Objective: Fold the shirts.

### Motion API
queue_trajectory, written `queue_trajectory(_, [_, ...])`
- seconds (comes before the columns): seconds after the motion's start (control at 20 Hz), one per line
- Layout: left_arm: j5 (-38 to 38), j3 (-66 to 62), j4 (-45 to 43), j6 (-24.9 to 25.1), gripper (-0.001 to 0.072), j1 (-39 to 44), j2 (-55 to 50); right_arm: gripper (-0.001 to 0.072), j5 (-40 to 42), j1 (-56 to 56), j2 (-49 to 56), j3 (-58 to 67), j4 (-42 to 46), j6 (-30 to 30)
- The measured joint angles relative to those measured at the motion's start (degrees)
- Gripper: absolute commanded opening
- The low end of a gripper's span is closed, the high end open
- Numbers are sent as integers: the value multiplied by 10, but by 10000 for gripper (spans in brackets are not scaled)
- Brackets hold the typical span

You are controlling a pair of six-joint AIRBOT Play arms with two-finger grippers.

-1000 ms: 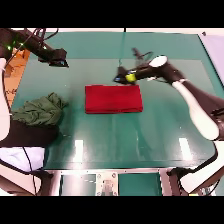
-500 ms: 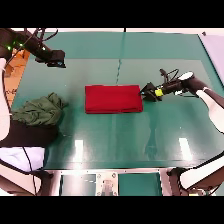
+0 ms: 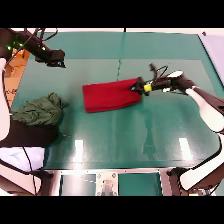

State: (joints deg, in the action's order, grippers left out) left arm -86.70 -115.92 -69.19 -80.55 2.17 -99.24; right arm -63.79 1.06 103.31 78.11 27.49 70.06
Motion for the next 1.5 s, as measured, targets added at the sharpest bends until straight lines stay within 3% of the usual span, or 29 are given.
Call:
queue_trajectory(0.35, [-3, 0, 0, 0, 30, 0, 0, 12, -20, 277, -126, -23, 110, 59])
queue_trajectory(0.8, [5, 0, 1, 0, 30, 0, 0, 11, -8, 731, -228, -198, 174, 53])
queue_trajectory(1.15, [7, 0, 4, 0, 30, 0, 0, 16, 70, 903, -281, -356, 179, 38])
queue_trajectory(1.2, [6, 0, 5, 0, 30, 0, 0, 197, 75, 910, -284, -366, 179, 37])
queue_trajectory(1.25, [6, 0, 5, 0, 30, 0, 0, 291, 78, 915, -286, -372, 180, 36])
queue_trajectory(1.4, [2, 0, 6, 0, 30, 0, 0, 291, 55, 925, -290, -353, 219, 52])
queue_trajectory(1.5, [-2, 0, 7, 0, 30, 0, 0, 274, 1, 927, -291, -307, 310, 124])
